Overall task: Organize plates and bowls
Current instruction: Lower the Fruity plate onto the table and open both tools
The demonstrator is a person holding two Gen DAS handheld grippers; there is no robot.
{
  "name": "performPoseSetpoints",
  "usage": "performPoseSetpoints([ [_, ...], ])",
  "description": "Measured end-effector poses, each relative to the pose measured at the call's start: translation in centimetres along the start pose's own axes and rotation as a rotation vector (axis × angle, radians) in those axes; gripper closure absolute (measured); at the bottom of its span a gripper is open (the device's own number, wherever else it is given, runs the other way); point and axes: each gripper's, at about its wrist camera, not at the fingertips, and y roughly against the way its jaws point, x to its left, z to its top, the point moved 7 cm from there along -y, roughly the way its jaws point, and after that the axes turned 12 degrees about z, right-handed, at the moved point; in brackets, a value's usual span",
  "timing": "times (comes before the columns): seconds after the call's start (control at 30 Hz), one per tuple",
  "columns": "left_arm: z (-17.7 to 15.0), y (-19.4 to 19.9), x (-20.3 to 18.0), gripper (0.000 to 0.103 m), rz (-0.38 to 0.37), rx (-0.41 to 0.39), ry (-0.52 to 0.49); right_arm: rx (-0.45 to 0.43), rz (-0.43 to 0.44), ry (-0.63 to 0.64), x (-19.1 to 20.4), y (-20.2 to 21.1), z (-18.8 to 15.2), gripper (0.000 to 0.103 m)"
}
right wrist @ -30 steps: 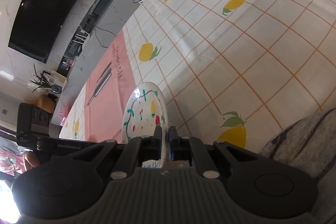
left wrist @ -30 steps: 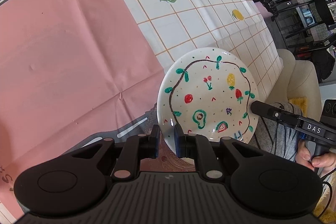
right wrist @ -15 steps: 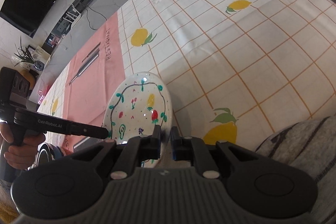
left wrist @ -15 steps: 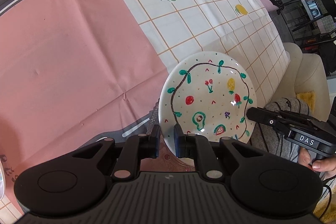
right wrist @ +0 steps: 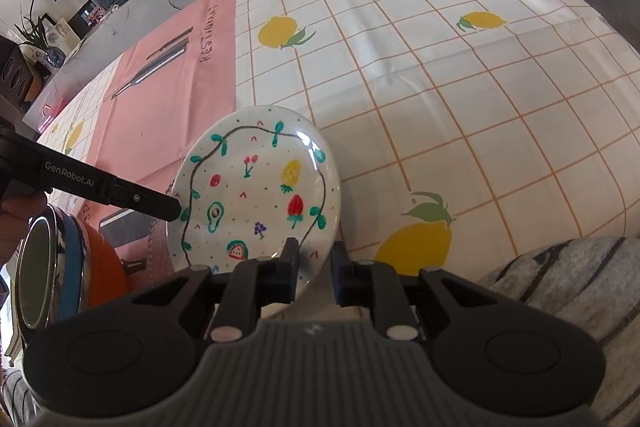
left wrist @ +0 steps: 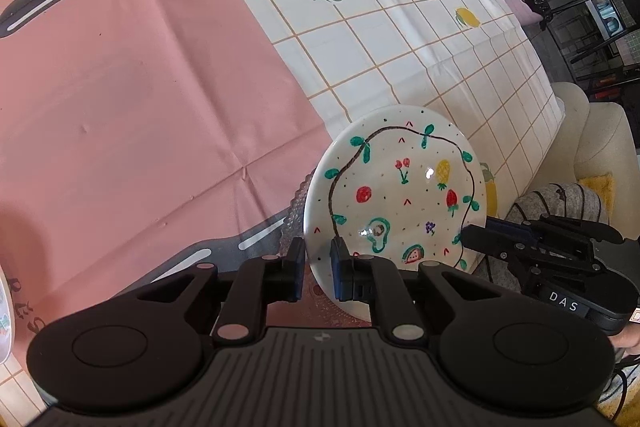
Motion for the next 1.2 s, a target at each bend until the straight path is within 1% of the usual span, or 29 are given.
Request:
performPoseSetpoints([
  [0.13, -0.2, 0.5, 0.1, 0.088, 0.052, -0.042, 0.019, 0.024, -0.001, 0.046, 0.7, -0.4, -0.4, 0.084],
  [0.2, -0.3, 0.9, 0.2, 0.088, 0.080, -0.076, 0.035, 0.044, 0.009, 0.062, 1.1, -0.7, -0.6, 0.083],
  [0.27, -0.5, 1.7, 0.1, 0.088, 0.138, -0.124, 0.020, 0.048, 0.018, 0.065, 1.3, -0.9, -0.7, 0.080],
  [0.33, -0.9, 2.7, -0.1, 0.088, 0.188, -0.176, 0.005, 0.047, 0.012, 0.065, 1.5, -0.8, -0.8, 0.079],
  [0.37, -1.1, 3.4, -0.3, 0.088, 0.194, -0.208, 0.005, 0.036, 0.012, 0.062, 1.6, -0.6, -0.7, 0.077],
  [0.43, -1.5, 4.7, -0.3, 0.082, 0.206, -0.268, 0.028, 0.010, 0.025, 0.054, 1.7, 0.0, -0.7, 0.073],
  [0.47, -1.7, 5.5, -0.3, 0.081, 0.220, -0.304, 0.049, -0.005, 0.032, 0.050, 1.7, 0.4, -0.6, 0.073],
  [0.57, -2.6, 7.9, 0.2, 0.079, 0.322, -0.410, 0.120, -0.052, 0.045, 0.030, 1.6, 1.7, -0.3, 0.072],
  [0.6, -3.1, 8.7, 0.3, 0.076, 0.361, -0.447, 0.141, -0.077, 0.044, 0.025, 1.6, 2.2, 0.1, 0.071],
  [0.67, -4.2, 9.6, 0.4, 0.076, 0.400, -0.482, 0.168, -0.117, 0.024, 0.024, 1.5, 2.7, 1.1, 0.069],
  [0.73, -5.2, 10.1, 0.4, 0.075, 0.407, -0.503, 0.192, -0.177, 0.003, 0.023, 1.4, 3.0, 2.6, 0.066],
  [0.8, -5.9, 10.4, 0.5, 0.075, 0.395, -0.518, 0.221, -0.227, -0.003, 0.013, 0.9, 2.6, 3.8, 0.065],
  [0.87, -6.4, 10.5, 0.5, 0.075, 0.405, -0.526, 0.223, -0.257, -0.015, -0.018, 0.0, 1.8, 4.2, 0.066],
  [0.93, -6.7, 10.4, 0.4, 0.075, 0.422, -0.532, 0.200, -0.251, -0.017, -0.058, -0.8, 0.8, 4.2, 0.066],
  [1.0, -7.0, 10.1, 0.5, 0.074, 0.421, -0.526, 0.209, -0.246, 0.003, -0.096, -1.3, 0.2, 4.3, 0.066],
  [1.03, -7.2, 10.0, 0.8, 0.072, 0.416, -0.518, 0.218, -0.244, 0.016, -0.122, -1.5, -0.1, 4.5, 0.066],
  [1.07, -7.3, 10.0, 0.9, 0.070, 0.416, -0.530, 0.222, -0.247, 0.021, -0.135, -1.7, -0.2, 4.7, 0.066],
  [1.13, -7.7, 10.1, 1.2, 0.069, 0.414, -0.531, 0.228, -0.256, 0.019, -0.147, -1.8, -0.4, 5.0, 0.066],
  [1.2, -8.1, 10.4, 1.5, 0.069, 0.403, -0.529, 0.246, -0.236, 0.016, -0.150, -1.9, -1.0, 5.0, 0.066],
])
